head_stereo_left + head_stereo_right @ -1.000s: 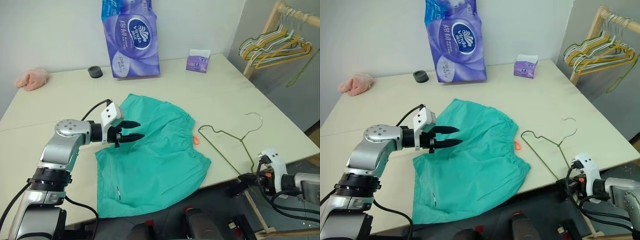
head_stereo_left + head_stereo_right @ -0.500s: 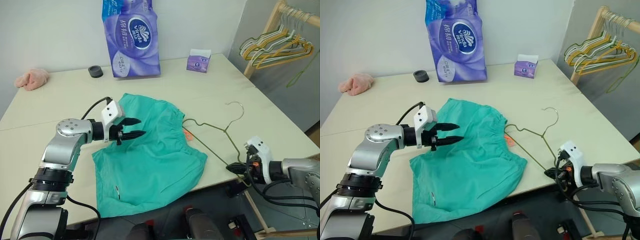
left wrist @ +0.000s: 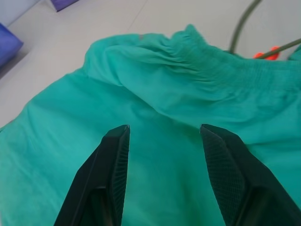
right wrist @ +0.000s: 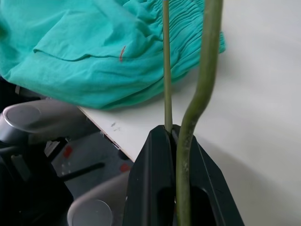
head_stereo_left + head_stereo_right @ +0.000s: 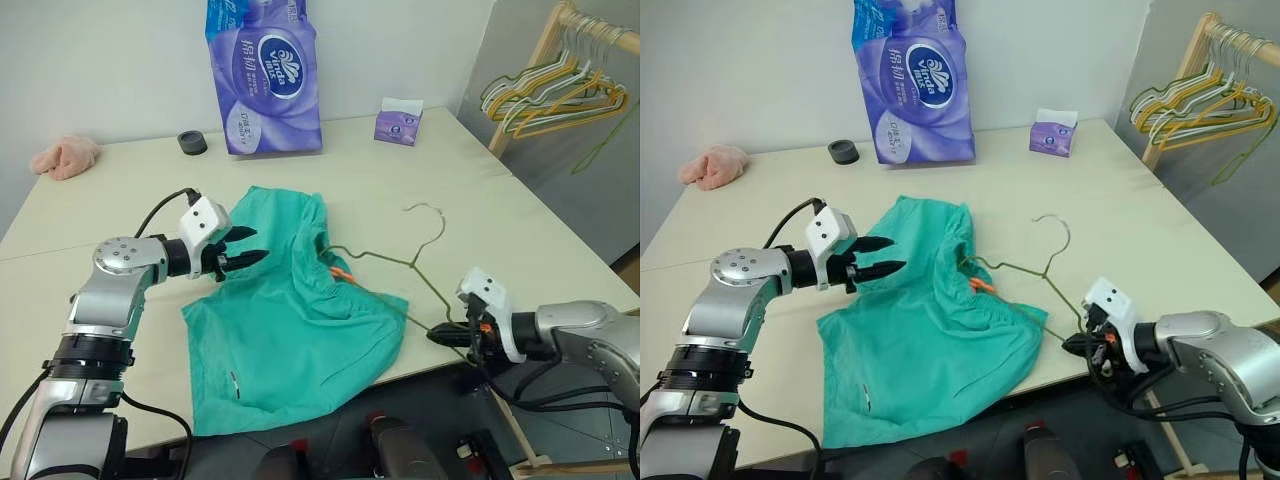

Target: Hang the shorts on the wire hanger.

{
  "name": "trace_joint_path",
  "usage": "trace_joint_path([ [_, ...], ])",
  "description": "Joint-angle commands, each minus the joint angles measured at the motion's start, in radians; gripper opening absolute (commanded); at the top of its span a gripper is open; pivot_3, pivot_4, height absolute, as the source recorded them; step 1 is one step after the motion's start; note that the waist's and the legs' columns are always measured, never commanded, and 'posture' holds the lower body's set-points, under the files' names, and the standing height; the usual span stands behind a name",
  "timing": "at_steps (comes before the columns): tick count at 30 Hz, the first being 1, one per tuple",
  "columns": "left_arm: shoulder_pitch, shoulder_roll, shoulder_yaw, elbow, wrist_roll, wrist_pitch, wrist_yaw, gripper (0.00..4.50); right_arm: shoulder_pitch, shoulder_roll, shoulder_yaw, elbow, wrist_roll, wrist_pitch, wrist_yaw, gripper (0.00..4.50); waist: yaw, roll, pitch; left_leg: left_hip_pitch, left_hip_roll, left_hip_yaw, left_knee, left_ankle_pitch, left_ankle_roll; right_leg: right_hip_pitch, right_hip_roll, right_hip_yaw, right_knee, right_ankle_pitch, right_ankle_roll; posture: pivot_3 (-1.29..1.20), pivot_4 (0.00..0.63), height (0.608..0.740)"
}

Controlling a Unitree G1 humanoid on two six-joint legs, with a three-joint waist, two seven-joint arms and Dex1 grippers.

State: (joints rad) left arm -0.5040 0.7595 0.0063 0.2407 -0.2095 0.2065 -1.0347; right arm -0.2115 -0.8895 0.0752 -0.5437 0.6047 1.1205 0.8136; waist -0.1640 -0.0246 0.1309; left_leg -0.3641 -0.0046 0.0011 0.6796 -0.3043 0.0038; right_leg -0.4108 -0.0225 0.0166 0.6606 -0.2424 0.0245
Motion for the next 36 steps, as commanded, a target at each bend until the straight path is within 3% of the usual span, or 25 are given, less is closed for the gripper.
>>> trace_joint_path([
  [1,-0.01,0.017,0.024,0.008,0.02,-0.04,0.019,2.5,-0.024,-0.021,0.047,-0.018,-0.049,-0.055,-0.005,0.0,0.0,0.0,0.0,0.0,0.0,0.0,0.0,0.0,0.0,0.0,0.0,0.0,0.0,0.0,0.0,-0.23,0.109,0.74],
  [12,-0.016,0.004,0.021,0.026,0.034,-0.071,0.032,2.5,-0.124,0.035,0.07,0.156,-0.074,-0.002,-0.039,0.0,0.001,0.0,0.0,0.0,0.0,0.0,0.0,0.0,0.0,0.0,-0.001,0.0,0.0,0.002,-0.004,-0.23,0.099,0.74],
  [18,-0.013,-0.015,0.051,-0.038,-0.067,0.019,-0.013,2.5,-0.189,0.043,0.114,0.197,-0.051,0.041,0.011,0.0,0.0,0.0,0.0,0.0,0.0,0.0,0.0,0.0,0.0,0.0,-0.001,0.0,0.001,0.003,-0.004,-0.22,0.093,0.74],
  [27,-0.02,-0.012,0.088,-0.052,-0.109,0.082,0.012,2.5,-0.317,0.269,0.06,0.339,0.013,0.246,-0.079,0.0,0.0,0.0,-0.001,0.0,0.0,-0.001,0.0,0.0,0.0,-0.001,-0.001,0.0,0.002,0.003,-0.005,-0.2,0.087,0.74],
  [32,-0.017,-0.013,0.092,-0.061,-0.107,0.087,0.017,2.5,-0.354,0.451,-0.045,0.403,0.004,0.347,-0.219,0.0,0.002,0.0,-0.001,-0.001,0.0,-0.001,0.0,0.0,0.0,-0.001,-0.002,0.0,0.003,0.004,-0.005,-0.19,0.085,0.74],
  [36,-0.011,-0.017,0.094,-0.069,-0.11,0.086,0.029,2.5,-0.404,0.615,-0.202,0.45,-0.018,0.432,-0.352,0.0,0.002,0.0,-0.001,-0.001,0.0,-0.001,0.0,0.0,0.0,-0.003,-0.002,0.0,0.004,0.004,-0.006,-0.19,0.084,0.74],
])
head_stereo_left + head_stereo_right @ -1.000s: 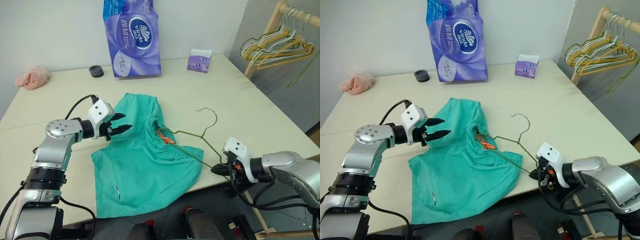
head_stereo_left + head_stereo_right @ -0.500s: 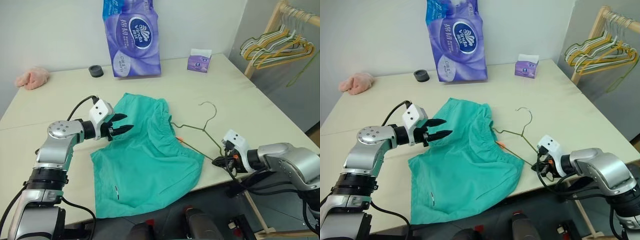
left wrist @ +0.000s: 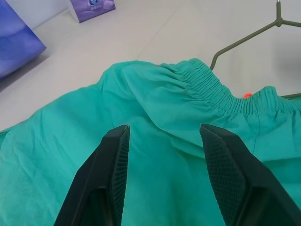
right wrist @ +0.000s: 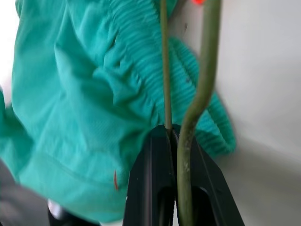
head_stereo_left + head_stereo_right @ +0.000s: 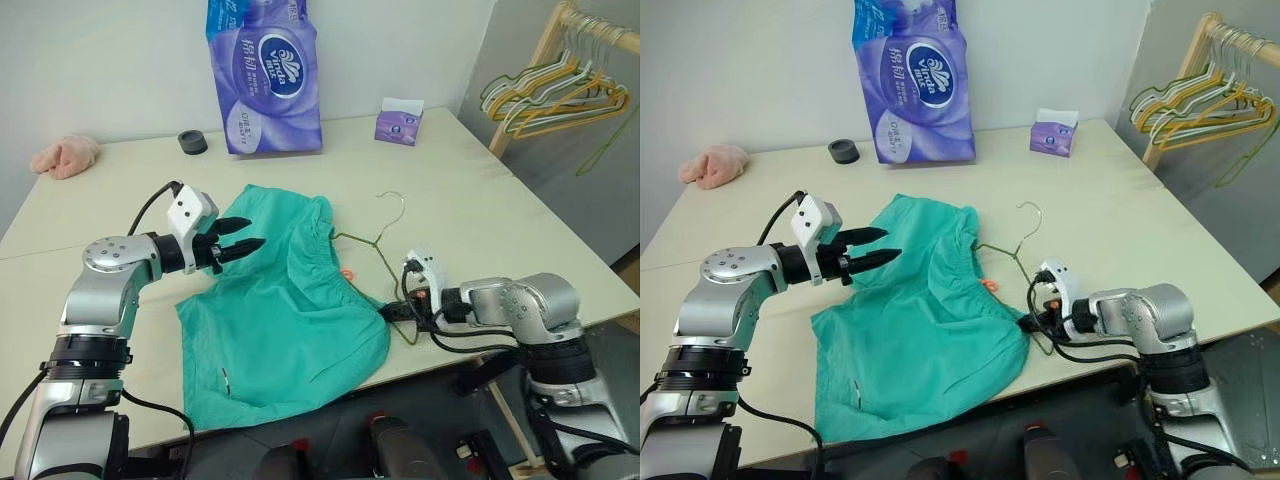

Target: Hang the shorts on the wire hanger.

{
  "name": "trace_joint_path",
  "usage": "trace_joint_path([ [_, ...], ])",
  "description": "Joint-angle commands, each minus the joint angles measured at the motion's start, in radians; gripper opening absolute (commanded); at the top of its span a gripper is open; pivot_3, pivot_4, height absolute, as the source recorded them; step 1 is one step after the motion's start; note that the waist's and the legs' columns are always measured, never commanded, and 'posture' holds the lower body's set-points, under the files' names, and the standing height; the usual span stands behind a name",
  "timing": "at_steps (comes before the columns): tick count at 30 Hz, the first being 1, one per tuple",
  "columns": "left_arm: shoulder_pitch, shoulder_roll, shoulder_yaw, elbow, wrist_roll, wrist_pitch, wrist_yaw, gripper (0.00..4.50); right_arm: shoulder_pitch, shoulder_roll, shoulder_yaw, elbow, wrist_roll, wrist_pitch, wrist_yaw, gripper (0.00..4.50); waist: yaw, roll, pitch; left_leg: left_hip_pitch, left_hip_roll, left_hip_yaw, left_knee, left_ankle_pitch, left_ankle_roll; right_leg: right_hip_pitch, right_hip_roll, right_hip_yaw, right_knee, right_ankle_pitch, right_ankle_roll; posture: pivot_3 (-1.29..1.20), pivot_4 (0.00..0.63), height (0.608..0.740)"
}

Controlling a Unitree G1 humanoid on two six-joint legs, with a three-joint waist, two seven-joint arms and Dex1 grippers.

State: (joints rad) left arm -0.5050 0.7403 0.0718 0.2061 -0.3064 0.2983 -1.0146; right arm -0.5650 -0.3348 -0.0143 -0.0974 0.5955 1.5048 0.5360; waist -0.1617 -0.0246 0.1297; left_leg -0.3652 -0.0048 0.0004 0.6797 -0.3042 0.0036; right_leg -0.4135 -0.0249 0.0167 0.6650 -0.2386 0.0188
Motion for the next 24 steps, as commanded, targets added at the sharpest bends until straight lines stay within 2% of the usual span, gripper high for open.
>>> trace_joint_path([
  [1,-0.009,0.001,0.03,-0.035,-0.014,-0.006,0.011,2.5,-0.062,0.091,-0.145,0.002,-0.012,0.059,-0.098,0.0,0.0,0.0,0.0,0.0,0.0,0.0,0.0,0.0,0.0,-0.001,0.0,0.0,0.0,0.0,0.0,-0.19,0.084,0.74],
  [6,-0.008,-0.006,0.044,-0.034,-0.021,-0.008,0.034,2.5,-0.073,0.096,-0.125,-0.087,-0.007,-0.024,-0.097,0.0,0.0,0.001,-0.001,-0.004,0.0,0.0,0.0,0.0,0.0,-0.005,0.0,0.0,0.001,0.001,-0.001,-0.19,0.078,0.74],
  [13,-0.079,-0.015,0.116,-0.025,-0.09,0.05,0.065,2.5,-0.024,-0.06,0.104,-0.251,-0.097,-0.33,-0.01,0.0,-0.002,0.0,-0.002,-0.012,-0.001,-0.001,0.001,0.0,0.0,-0.011,-0.001,-0.001,0.001,0.002,0.001,-0.18,0.067,0.74],
  [16,-0.124,0.026,0.105,-0.05,-0.127,0.094,-0.005,3.08,-0.019,-0.095,0.161,-0.263,-0.133,-0.403,0.003,0.0,-0.003,0.0,-0.002,-0.013,-0.001,-0.001,0.001,0.0,0.0,-0.012,-0.001,-0.002,0.001,0.003,0.001,-0.18,0.063,0.74],
  [20,-0.201,0.086,0.06,-0.018,-0.083,0.043,-0.088,4.29,-0.025,-0.152,0.238,-0.262,-0.184,-0.488,0.04,0.0,-0.005,-0.001,-0.003,-0.013,-0.002,0.0,0.002,0.0,-0.001,-0.012,-0.001,-0.001,0.001,0.003,0.001,-0.18,0.059,0.74],
  [21,-0.221,0.096,0.047,0.004,-0.06,0.011,-0.101,4.45,-0.025,-0.161,0.251,-0.26,-0.193,-0.505,0.047,0.0,-0.005,-0.001,-0.003,-0.013,-0.002,0.0,0.002,0.0,-0.001,-0.012,-0.001,-0.001,0.001,0.003,0.001,-0.18,0.058,0.74],
  [24,-0.28,0.132,-0.016,0.073,0.009,-0.094,-0.187,4.45,-0.028,-0.19,0.291,-0.257,-0.227,-0.557,0.075,0.0,-0.003,-0.001,-0.004,-0.013,-0.002,-0.001,0.002,0.001,-0.001,-0.012,-0.001,-0.002,0.001,0.003,0.001,-0.17,0.056,0.74],
])
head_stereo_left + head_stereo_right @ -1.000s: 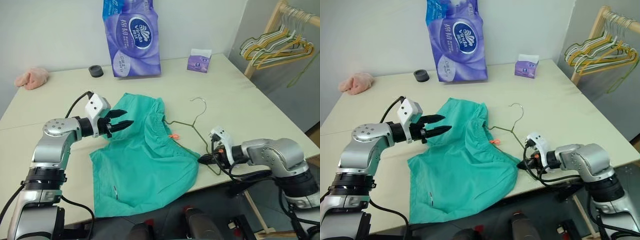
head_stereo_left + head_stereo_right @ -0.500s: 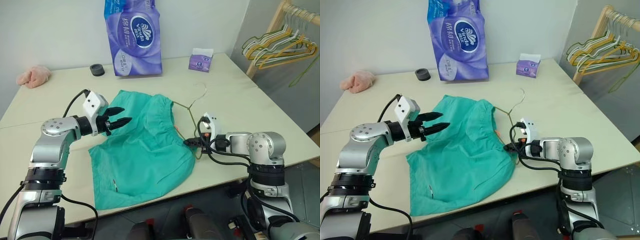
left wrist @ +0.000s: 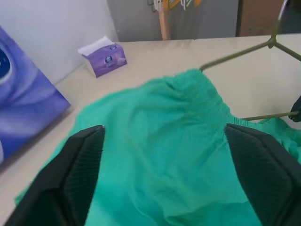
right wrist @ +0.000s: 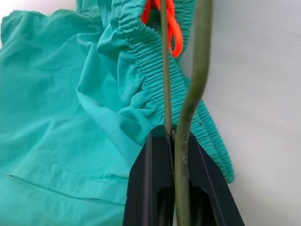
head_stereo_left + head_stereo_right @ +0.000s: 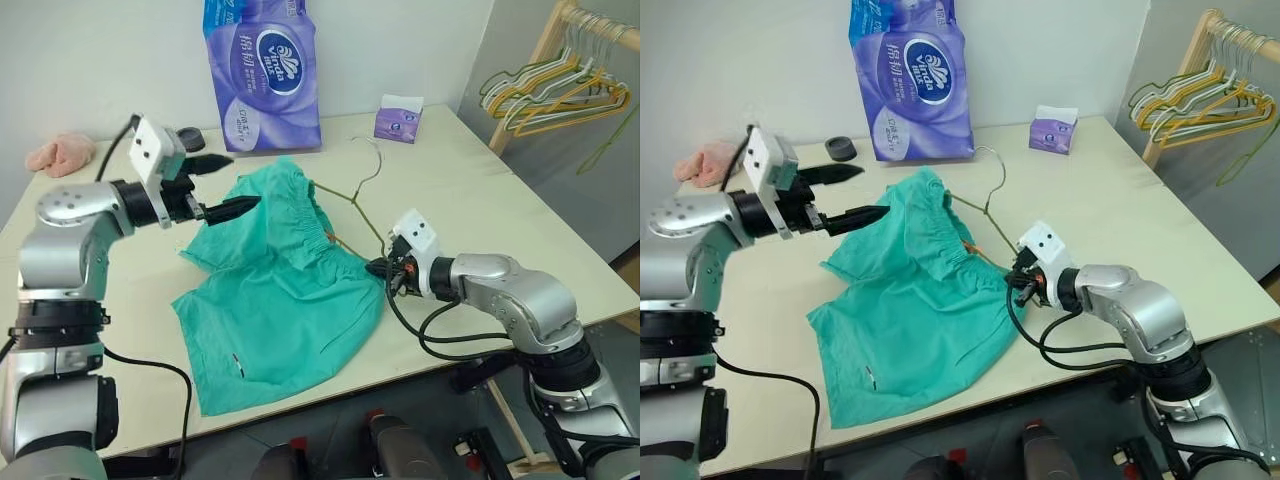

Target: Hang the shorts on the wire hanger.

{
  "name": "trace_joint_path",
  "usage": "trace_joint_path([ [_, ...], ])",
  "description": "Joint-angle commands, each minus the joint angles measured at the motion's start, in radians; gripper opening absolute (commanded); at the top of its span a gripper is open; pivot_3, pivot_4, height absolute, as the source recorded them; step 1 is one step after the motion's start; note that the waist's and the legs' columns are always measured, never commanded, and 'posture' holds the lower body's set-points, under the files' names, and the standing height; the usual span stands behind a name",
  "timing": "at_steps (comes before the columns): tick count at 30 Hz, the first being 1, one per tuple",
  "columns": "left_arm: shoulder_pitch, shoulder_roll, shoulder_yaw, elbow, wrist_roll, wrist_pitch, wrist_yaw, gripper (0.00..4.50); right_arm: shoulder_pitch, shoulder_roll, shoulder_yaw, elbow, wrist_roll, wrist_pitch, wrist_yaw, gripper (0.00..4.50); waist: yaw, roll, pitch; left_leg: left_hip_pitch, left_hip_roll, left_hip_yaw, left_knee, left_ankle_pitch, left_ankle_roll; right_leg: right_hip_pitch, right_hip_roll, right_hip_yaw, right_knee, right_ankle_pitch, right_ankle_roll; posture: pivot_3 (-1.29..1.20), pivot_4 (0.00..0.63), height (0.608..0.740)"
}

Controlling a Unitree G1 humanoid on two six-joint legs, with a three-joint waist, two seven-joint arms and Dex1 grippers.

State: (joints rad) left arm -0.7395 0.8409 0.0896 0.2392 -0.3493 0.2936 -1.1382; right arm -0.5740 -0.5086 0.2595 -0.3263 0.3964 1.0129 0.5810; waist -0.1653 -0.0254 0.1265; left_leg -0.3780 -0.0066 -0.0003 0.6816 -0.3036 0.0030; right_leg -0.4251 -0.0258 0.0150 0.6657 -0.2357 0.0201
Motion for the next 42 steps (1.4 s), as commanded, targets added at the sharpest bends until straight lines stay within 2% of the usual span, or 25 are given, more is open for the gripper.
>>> trace_joint_path([
  [1,-0.069,0.034,-0.053,0.064,0.069,-0.119,-0.088,4.45,-0.019,-0.025,0.031,-0.03,-0.039,-0.083,0.041,0.0,0.0,0.0,-0.001,0.0,0.0,0.0,0.0,0.0,0.0,0.0,0.0,0.0,0.0,0.0,0.0,-0.17,0.055,0.74],
  [8,-0.164,-0.002,-0.146,0.219,0.171,-0.322,-0.181,4.45,-0.024,-0.076,0.108,-0.038,-0.134,-0.216,0.105,0.0,0.0,-0.001,-0.001,0.0,0.0,0.001,0.001,0.0,0.0,0.0,0.001,0.001,0.0,0.0,0.0,-0.18,0.054,0.74],
  [16,-0.17,-0.011,-0.211,0.294,0.215,-0.364,-0.302,4.45,-0.028,-0.075,0.107,-0.063,-0.167,-0.273,0.141,0.0,-0.005,-0.001,-0.001,0.0,0.0,0.001,0.001,0.0,0.0,0.0,0.001,0.001,0.0,0.0,0.0,-0.2,0.059,0.74],
  [23,-0.202,-0.034,-0.231,0.401,0.277,-0.453,-0.304,4.45,-0.031,-0.082,0.109,-0.077,-0.208,-0.371,0.182,0.0,-0.004,-0.001,-0.001,-0.001,0.0,0.0,0.004,0.0,0.0,0.0,0.001,0.0,0.001,0.0,0.0,-0.2,0.059,0.74],
  [26,-0.204,-0.046,-0.231,0.406,0.281,-0.462,-0.31,3.86,-0.03,-0.073,0.107,-0.083,-0.217,-0.397,0.192,0.0,-0.004,-0.001,-0.001,-0.003,0.001,-0.001,0.009,0.0,0.001,0.0,0.001,0.0,0.002,0.0,0.0,-0.2,0.059,0.74],
  [32,-0.191,-0.057,-0.229,0.387,0.278,-0.457,-0.325,1.98,-0.042,-0.063,0.104,-0.086,-0.221,-0.419,0.217,0.0,-0.003,-0.001,-0.001,-0.004,0.0,0.0,0.014,-0.001,0.002,0.0,0.001,0.0,0.007,0.0,0.0,-0.2,0.06,0.74],
  [37,-0.179,-0.056,-0.227,0.375,0.28,-0.454,-0.339,0.63,-0.044,-0.069,0.11,-0.085,-0.231,-0.46,0.254,0.0,-0.003,-0.001,-0.001,-0.004,0.0,0.0,0.015,-0.001,0.002,0.0,0.001,0.0,0.007,0.0,0.0,-0.2,0.06,0.74],
  [38,-0.176,-0.056,-0.226,0.372,0.281,-0.454,-0.34,0.42,-0.04,-0.074,0.113,-0.083,-0.241,-0.476,0.261,0.0,-0.003,-0.001,-0.001,-0.004,0.0,0.0,0.015,-0.001,0.002,0.0,0.001,0.0,0.007,0.0,0.0,-0.2,0.06,0.74],
  [40,-0.17,-0.054,-0.227,0.366,0.285,-0.451,-0.345,0.28,-0.028,-0.093,0.122,-0.07,-0.266,-0.523,0.281,0.0,-0.003,-0.001,-0.001,-0.004,0.0,0.0,0.015,-0.001,0.002,0.0,0.001,0.0,0.007,0.0,0.0,-0.2,0.059,0.74],
  [41,-0.167,-0.052,-0.227,0.364,0.287,-0.45,-0.348,0.25,-0.02,-0.109,0.126,-0.055,-0.287,-0.555,0.287,0.38,-0.003,-0.001,-0.001,-0.004,0.0,0.0,0.015,-0.001,0.002,0.0,0.001,0.0,0.007,0.0,0.0,-0.2,0.058,0.74],
  [42,-0.165,-0.051,-0.227,0.363,0.288,-0.45,-0.349,0.24,-0.013,-0.122,0.127,-0.042,-0.303,-0.583,0.295,0.48,-0.003,-0.001,-0.001,-0.004,0.0,0.0,0.015,-0.001,0.002,0.0,0.001,0.0,0.007,0.0,0.0,-0.2,0.058,0.74],
])
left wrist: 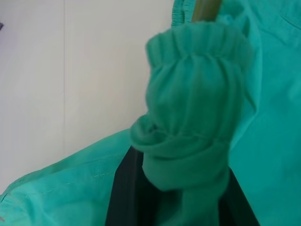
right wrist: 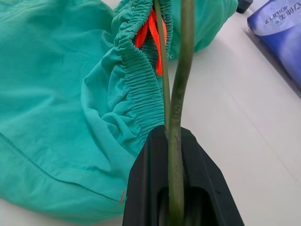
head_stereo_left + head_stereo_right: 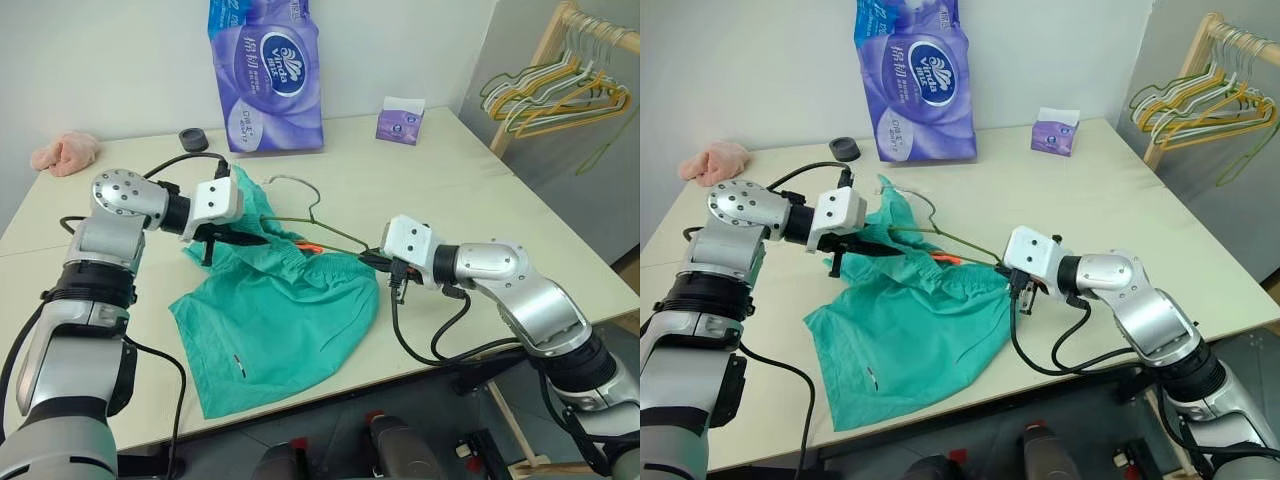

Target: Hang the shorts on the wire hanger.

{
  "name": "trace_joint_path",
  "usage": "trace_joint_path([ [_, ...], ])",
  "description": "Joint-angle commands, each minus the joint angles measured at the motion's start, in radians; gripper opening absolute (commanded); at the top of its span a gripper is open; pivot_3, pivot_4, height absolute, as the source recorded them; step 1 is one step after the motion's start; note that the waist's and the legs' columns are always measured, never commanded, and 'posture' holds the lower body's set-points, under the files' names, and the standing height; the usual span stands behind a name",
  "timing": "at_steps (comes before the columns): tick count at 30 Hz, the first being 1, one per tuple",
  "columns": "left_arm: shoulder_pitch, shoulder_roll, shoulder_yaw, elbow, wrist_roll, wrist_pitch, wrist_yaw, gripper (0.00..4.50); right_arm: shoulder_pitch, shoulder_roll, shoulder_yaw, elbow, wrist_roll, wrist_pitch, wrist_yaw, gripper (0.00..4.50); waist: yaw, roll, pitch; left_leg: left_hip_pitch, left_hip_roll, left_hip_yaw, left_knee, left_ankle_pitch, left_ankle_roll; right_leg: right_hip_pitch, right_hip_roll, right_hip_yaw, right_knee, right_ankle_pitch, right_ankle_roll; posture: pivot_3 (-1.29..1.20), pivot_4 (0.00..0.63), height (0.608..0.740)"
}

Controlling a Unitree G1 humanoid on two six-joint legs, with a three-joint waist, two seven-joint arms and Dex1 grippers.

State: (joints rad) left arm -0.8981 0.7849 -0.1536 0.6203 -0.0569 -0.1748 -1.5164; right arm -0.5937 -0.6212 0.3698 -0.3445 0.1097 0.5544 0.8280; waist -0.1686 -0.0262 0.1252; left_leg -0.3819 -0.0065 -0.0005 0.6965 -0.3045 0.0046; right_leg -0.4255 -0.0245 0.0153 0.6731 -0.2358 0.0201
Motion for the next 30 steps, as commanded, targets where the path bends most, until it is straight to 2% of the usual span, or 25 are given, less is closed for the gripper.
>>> trace_joint_path([
  [1,-0.005,0.006,0.018,-0.019,-0.003,0.02,0.029,0.24,0.014,-0.029,0.015,-0.004,-0.035,-0.16,0.058,0.69,0.0,0.0,0.0,0.0,0.0,0.0,0.0,0.0,0.0,0.0,0.0,0.0,0.0,0.0,0.0,-0.2,0.058,0.74],
  [7,0.015,0.012,0.031,-0.049,-0.015,0.072,0.037,0.11,0.071,-0.187,-0.067,0.13,-0.091,-0.345,0.129,2.64,0.008,-0.001,0.0,0.0,-0.001,0.0,0.001,0.0,0.0,0.0,0.0,0.0,0.0,0.0,0.0,-0.19,0.061,0.74],
  [10,0.024,0.021,0.049,-0.058,-0.03,0.117,0.057,0.08,0.127,-0.246,-0.166,0.16,-0.046,-0.298,0.132,3.66,0.008,-0.001,0.0,0.0,-0.001,0.001,0.001,0.0,0.0,0.0,0.0,0.001,0.0,0.0,0.0,-0.2,0.065,0.74],
  [12,0.03,0.025,0.061,-0.062,-0.038,0.141,0.08,0.0,0.179,-0.235,-0.243,0.14,0.021,-0.205,0.112,4.39,0.006,-0.001,-0.001,0.0,0.0,0.001,0.001,0.0,0.0,0.0,0.0,0.0,0.001,0.0,0.0,-0.2,0.067,0.74],
  [15,0.041,0.027,0.076,-0.075,-0.047,0.173,0.098,0.0,0.254,-0.168,-0.327,0.044,0.163,0.012,0.071,4.5,0.003,-0.002,-0.001,0.001,0.001,0.0,0.0,0.0,0.0,0.0,0.0,0.0,0.001,0.0,0.0,-0.2,0.07,0.74],
  [18,0.052,0.027,0.085,-0.096,-0.058,0.198,0.104,0.0,0.293,-0.022,-0.349,-0.049,0.253,0.209,-0.053,4.5,0.0,-0.002,-0.001,0.001,0.002,0.0,0.0,0.0,0.0,0.0,0.001,0.0,0.003,0.0,0.0,-0.2,0.073,0.74],
  [21,0.058,0.029,0.088,-0.111,-0.063,0.212,0.109,0.0,0.274,0.141,-0.352,-0.051,0.286,0.336,-0.192,4.5,0.003,-0.003,-0.002,0.001,0.001,0.0,0.001,0.0,0.0,0.0,0.0,0.001,0.004,0.0,0.0,-0.2,0.075,0.74],
  [24,0.059,0.031,0.089,-0.122,-0.065,0.221,0.112,0.0,0.256,0.263,-0.351,-0.051,0.324,0.432,-0.267,4.5,0.006,-0.003,-0.002,0.001,0.001,0.0,0.001,0.0,0.0,-0.001,0.0,0.001,0.004,0.0,0.0,-0.19,0.076,0.74],
  [30,0.066,0.034,0.093,-0.148,-0.068,0.236,0.117,0.0,0.219,0.389,-0.339,0.025,0.34,0.497,-0.352,4.5,0.023,-0.004,-0.003,0.001,0.0,0.0,0.001,0.0,0.0,-0.001,-0.001,0.001,0.004,0.0,0.0,-0.18,0.076,0.74],
])
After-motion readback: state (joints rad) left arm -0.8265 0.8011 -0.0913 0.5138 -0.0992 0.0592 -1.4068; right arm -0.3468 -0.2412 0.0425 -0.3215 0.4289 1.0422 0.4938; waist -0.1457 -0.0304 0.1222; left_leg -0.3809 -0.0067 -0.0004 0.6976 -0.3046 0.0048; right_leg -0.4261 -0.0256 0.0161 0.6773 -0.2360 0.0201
